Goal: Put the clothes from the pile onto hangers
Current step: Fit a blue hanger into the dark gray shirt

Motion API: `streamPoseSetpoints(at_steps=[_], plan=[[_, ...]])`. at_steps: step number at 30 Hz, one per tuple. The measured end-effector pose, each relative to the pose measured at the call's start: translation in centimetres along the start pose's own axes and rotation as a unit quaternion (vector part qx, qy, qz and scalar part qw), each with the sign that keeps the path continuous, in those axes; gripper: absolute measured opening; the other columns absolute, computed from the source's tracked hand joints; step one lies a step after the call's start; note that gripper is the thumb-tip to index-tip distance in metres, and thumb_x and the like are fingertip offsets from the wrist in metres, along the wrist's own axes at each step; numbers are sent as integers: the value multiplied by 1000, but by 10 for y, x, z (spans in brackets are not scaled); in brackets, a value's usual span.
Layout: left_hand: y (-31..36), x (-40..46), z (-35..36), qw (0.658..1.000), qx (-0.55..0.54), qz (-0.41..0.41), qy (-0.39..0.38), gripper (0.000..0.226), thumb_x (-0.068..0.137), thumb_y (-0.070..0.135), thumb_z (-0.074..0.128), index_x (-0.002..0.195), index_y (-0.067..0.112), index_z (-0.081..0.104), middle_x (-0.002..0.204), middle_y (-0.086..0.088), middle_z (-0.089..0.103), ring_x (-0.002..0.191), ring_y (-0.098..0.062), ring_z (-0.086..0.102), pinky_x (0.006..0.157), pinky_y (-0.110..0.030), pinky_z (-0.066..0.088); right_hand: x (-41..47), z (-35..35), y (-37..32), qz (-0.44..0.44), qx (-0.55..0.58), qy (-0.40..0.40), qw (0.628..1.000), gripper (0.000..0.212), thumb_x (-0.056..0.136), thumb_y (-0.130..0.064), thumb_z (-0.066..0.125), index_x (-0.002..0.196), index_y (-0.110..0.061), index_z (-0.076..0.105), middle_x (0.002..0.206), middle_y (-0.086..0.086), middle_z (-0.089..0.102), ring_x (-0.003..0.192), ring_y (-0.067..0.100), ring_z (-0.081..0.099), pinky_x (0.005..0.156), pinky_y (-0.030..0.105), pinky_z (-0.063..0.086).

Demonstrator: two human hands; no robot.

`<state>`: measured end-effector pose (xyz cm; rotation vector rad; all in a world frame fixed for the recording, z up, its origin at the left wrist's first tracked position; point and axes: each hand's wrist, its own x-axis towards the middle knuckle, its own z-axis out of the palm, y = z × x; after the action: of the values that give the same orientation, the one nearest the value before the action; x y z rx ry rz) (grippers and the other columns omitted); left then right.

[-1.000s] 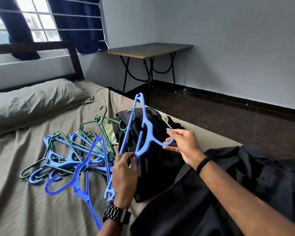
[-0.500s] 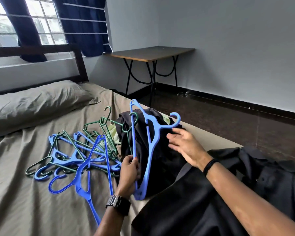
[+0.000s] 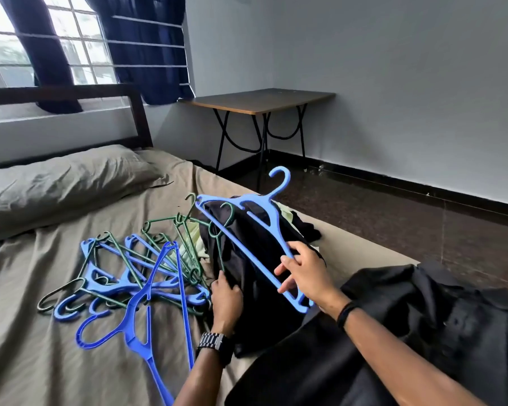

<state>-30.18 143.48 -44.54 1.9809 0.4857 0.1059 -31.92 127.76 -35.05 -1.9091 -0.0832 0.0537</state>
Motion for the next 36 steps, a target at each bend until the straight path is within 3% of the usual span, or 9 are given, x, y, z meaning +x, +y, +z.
streamPoseSetpoints(at_steps=[4,7,13,15,22,25,29,32,36], plan=[[-8,0,0,998,36,56,7,64,82,-10,47,143,5,36,129,-17,41,118,-30,47,97,-22,37,1,2,-1,-21,-50,2,998,40,99,-11,43,138,-17,44,77,6,69,39,14,60,63,47,57],[-12,0,-2,995,48,86,21,56,76,-14,46,129,2,49,110,-14,45,106,-32,52,84,-17,34,-3,14,0,-40,-51,-46,997,42,98,-10,45,139,-18,47,74,5,68,36,13,56,64,44,59],[-4,-5,5,992,58,86,73,60,81,-7,50,140,2,39,136,-21,36,126,-36,39,107,-37,31,-3,20,-3,-60,52,44,996,42,98,-9,46,139,-18,46,71,5,65,37,10,57,48,25,50],[8,-13,9,986,58,109,111,56,85,-1,53,140,3,41,142,-20,32,131,-36,33,108,-42,27,2,6,-1,-47,63,71,994,42,98,-10,47,139,-16,46,69,4,65,37,11,57,46,27,48],[58,-33,53,966,-38,235,105,47,85,-3,53,131,8,51,119,-12,49,113,-25,44,103,-36,34,-8,-57,19,-15,71,121,990,41,99,-9,45,139,-14,45,71,5,63,37,10,56,52,38,50],[83,-46,80,964,-129,229,35,40,93,5,52,133,6,48,110,-5,54,103,-21,55,96,-33,43,-19,-85,32,-10,81,147,986,40,99,-8,46,138,-16,46,72,7,64,40,13,58,48,32,47],[114,-58,119,929,-317,82,-175,35,99,20,48,130,5,42,88,0,60,71,-18,61,66,-34,51,-38,-134,56,5,105,165,981,36,98,-4,47,133,-10,50,70,11,64,41,15,58,49,22,48],[123,-71,159,925,-293,61,-235,29,97,5,50,124,8,44,83,-5,61,65,-17,59,62,-34,50,-58,-179,79,42,116,163,979,31,97,0,46,127,-4,50,72,12,63,46,14,58,51,23,51],[126,-94,212,910,-250,30,-330,29,92,-8,50,120,-10,43,82,-15,59,65,-19,60,54,-27,53,-79,-242,106,126,62,139,980,24,93,4,51,116,-3,47,83,9,63,62,18,60,60,30,52]])
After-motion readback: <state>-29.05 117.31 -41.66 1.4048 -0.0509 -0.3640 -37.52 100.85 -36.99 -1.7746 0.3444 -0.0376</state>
